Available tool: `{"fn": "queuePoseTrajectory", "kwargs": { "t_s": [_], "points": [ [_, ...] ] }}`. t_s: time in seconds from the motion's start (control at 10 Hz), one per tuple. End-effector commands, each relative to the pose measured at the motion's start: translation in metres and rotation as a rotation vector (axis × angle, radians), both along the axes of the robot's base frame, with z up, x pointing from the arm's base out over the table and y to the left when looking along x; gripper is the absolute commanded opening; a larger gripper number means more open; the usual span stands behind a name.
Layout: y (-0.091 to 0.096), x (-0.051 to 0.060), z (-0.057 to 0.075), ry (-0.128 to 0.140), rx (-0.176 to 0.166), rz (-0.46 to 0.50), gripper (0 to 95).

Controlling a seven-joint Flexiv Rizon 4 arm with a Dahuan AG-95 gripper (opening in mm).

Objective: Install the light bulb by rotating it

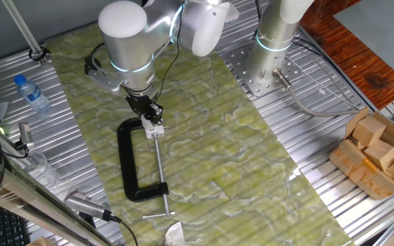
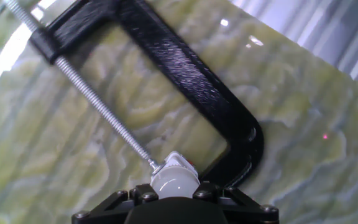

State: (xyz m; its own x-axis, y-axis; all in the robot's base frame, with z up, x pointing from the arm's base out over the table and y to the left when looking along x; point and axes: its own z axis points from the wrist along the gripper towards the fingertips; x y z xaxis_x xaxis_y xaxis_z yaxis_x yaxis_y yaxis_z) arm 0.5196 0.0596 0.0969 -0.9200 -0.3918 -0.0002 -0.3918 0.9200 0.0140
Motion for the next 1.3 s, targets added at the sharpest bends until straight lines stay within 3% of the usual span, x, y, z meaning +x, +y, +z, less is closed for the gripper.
{"fn": "queuePoseTrajectory", "kwargs": {
  "t_s": [0.1, 0.7, 1.2, 1.3],
  "points": [
    [-0.0003, -0.0002, 0.0, -0.001, 0.006, -0.185, 0.0],
    [-0.0005, -0.0005, -0.0001, 0.004, -0.002, -0.426, 0.0],
    [-0.0007, -0.0008, -0.0003, 0.009, -0.007, -0.428, 0.0],
    [-0.0008, -0.0008, -0.0003, 0.007, -0.009, -0.387, 19.0]
  ]
}}
